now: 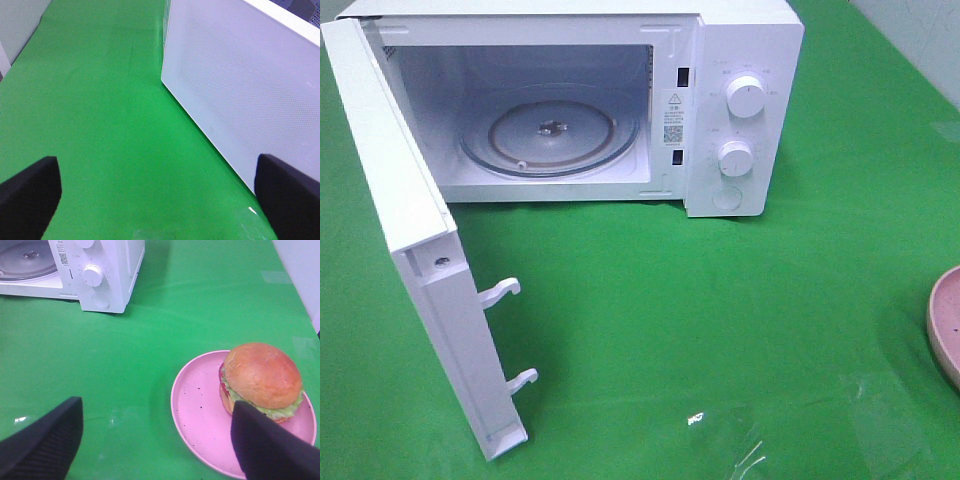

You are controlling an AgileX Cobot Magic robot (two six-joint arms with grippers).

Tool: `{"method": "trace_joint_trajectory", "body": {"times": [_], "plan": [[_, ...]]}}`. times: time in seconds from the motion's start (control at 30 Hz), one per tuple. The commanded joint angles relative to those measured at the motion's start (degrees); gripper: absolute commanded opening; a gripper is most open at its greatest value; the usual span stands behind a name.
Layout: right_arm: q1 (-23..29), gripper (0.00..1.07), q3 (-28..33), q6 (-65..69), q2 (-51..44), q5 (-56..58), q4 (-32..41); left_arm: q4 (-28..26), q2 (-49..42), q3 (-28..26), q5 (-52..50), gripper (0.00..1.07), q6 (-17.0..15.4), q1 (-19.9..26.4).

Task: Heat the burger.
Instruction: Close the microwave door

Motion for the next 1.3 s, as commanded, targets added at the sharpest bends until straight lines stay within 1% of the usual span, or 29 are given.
{"method": "trace_joint_trajectory", "body": {"times": [0.03,0.13,0.33,0.37,0.4,0.43,0.47,0.5,0.53,0.57,0.6,0.63,0.67,0.7,0.73,0.77,0.8,0.83,0.97,1.0,1.03,1.07,1.1,1.13,1.17,1.2,1.23,1.27,1.3], "plan": [[-0.2,0.76,0.2,-0.5,-1.4,-0.7,0.0,0.0,-1.0,0.1,-0.4,0.98,-0.1,0.1],[-0.2,0.76,0.2,-0.5,-1.4,-0.7,0.0,0.0,-1.0,0.0,-0.6,0.98,-0.1,0.1],[-0.2,0.76,0.2,-0.5,-1.4,-0.7,0.0,0.1,0.8,-2.0,-2.1,0.97,-0.5,0.1],[-0.2,0.76,0.2,-0.5,-1.4,-0.7,0.0,0.1,1.8,-2.3,-3.4,0.94,-0.5,0.1],[-0.2,0.76,0.2,-0.5,-1.4,-0.7,0.0,0.3,3.0,-2.3,-4.9,0.87,-0.5,0.1],[-0.2,0.76,0.2,-0.5,-1.4,-0.7,0.0,0.3,3.0,-2.3,-4.9,0.87,-0.5,0.1],[-0.2,0.76,0.2,-0.5,-1.4,-0.7,0.0,0.8,4.4,-2.3,-6.6,0.76,-0.5,0.1],[-0.2,0.76,0.2,-0.5,-1.4,-0.7,0.0,0.8,4.4,-2.3,-6.6,0.76,-0.5,0.1],[-0.2,0.76,0.2,-0.5,-1.4,-0.7,0.0,1.5,6.2,-2.3,-8.1,0.64,-0.5,0.1],[-0.2,0.76,0.2,-0.5,-1.4,-0.7,0.0,1.5,6.2,-2.3,-8.1,0.64,-0.5,0.1],[-0.2,0.76,0.2,-0.5,-1.4,-0.7,0.0,1.8,6.9,-2.3,-9.1,0.57,-0.5,0.1],[-0.2,0.76,0.2,-0.5,-1.4,-0.7,0.0,1.9,8.8,-2.3,-10.7,0.42,-0.5,0.1],[-0.2,0.76,0.2,-0.5,-1.4,-0.7,0.0,1.9,8.8,-2.3,-10.7,0.42,-0.5,0.1],[-0.2,0.76,0.2,-0.5,-1.4,-0.7,0.0,1.9,10.7,-2.2,-12.0,0.28,-0.5,0.1],[-0.2,0.76,0.2,-0.5,-1.4,-0.7,0.0,1.9,10.7,-2.2,-12.0,0.28,-0.5,0.1],[-0.2,0.76,0.2,-0.5,-1.4,-0.7,0.0,2.0,13.1,-1.8,-13.6,0.12,-0.5,0.1],[-0.2,0.76,0.2,-0.5,-1.4,-0.7,0.0,2.0,13.1,-1.8,-13.6,0.12,-0.5,0.1],[-0.2,0.76,0.2,-0.5,-1.4,-0.7,0.0,2.0,15.2,-1.0,-15.4,0.01,-0.5,0.1],[-0.2,0.76,0.2,-0.5,-1.4,-0.7,0.0,1.9,18.2,1.1,-19.8,0.0,-0.6,0.1],[-0.2,0.76,0.2,-0.5,-1.4,-0.7,0.0,1.9,19.5,2.9,-24.2,0.0,-0.6,0.1],[-0.2,0.76,0.2,-0.5,-1.4,-0.7,0.0,1.9,19.5,2.9,-24.2,0.0,-0.6,0.1],[-0.2,0.76,0.2,-0.5,-1.4,-0.7,0.0,1.9,20.5,5.0,-30.1,0.0,-0.6,0.1],[-0.2,0.76,0.2,-0.5,-1.4,-0.7,0.0,1.9,20.5,5.0,-30.1,0.0,-0.6,0.1],[-0.2,0.76,0.2,-0.5,-1.4,-0.7,0.0,1.9,21.2,7.2,-36.6,0.0,-0.6,0.1],[-0.2,0.76,0.2,-0.5,-1.4,-0.7,0.0,1.9,21.2,7.2,-36.6,0.0,-0.6,0.1],[-0.2,0.76,0.2,-0.5,-1.4,-0.7,0.0,1.9,21.5,8.1,-39.2,0.0,-0.6,0.1],[-0.2,0.76,0.2,-0.5,-1.4,-0.7,0.0,1.9,21.7,10.5,-45.1,0.0,-0.6,0.1],[-0.2,0.76,0.2,-0.5,-1.4,-0.7,0.0,1.9,21.7,10.5,-45.1,0.0,-0.6,0.1],[-0.2,0.76,0.2,-0.5,-1.4,-0.7,0.0,1.9,21.8,13.2,-51.6,0.0,-0.6,0.1]]}}
